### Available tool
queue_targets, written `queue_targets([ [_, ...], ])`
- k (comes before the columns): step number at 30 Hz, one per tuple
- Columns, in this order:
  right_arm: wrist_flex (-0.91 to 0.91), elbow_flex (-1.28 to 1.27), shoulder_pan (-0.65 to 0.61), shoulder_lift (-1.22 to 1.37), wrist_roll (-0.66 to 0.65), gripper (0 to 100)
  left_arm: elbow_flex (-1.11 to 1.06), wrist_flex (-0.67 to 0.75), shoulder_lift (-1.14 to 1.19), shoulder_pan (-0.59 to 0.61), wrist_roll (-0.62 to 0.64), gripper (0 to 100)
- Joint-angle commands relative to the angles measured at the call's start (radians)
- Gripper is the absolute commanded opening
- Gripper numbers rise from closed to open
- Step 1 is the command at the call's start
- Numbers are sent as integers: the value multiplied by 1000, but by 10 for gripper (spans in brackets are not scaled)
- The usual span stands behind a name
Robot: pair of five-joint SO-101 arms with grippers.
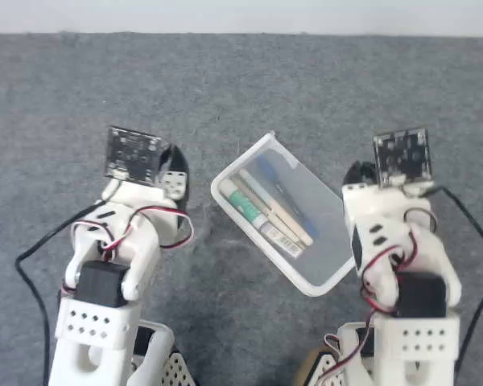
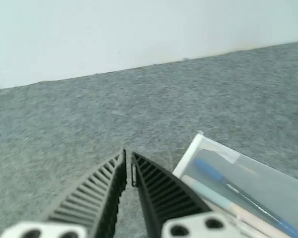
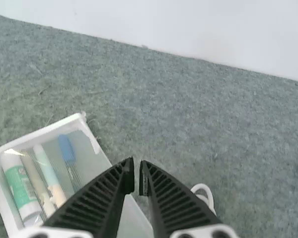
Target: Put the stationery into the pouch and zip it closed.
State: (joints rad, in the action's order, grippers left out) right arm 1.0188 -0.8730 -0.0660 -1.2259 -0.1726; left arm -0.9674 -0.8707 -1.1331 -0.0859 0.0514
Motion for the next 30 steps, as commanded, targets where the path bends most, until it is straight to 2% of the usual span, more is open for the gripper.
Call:
queue_targets([
  [1,-8,-84,5,-160,-11,6,22,21,-26,46,2,12],
  [13,-22,-397,5,-585,-12,6,16,-49,-26,94,3,11],
  [16,-22,-442,16,-593,-9,6,16,-72,-54,103,3,10],
  [21,-24,-497,91,-590,-5,6,-71,-75,-288,103,52,10],
  [27,-24,-552,156,-590,-5,6,-249,-74,-651,101,52,10],
  [30,-24,-589,157,-590,-9,6,-294,-77,-700,103,48,10],
])
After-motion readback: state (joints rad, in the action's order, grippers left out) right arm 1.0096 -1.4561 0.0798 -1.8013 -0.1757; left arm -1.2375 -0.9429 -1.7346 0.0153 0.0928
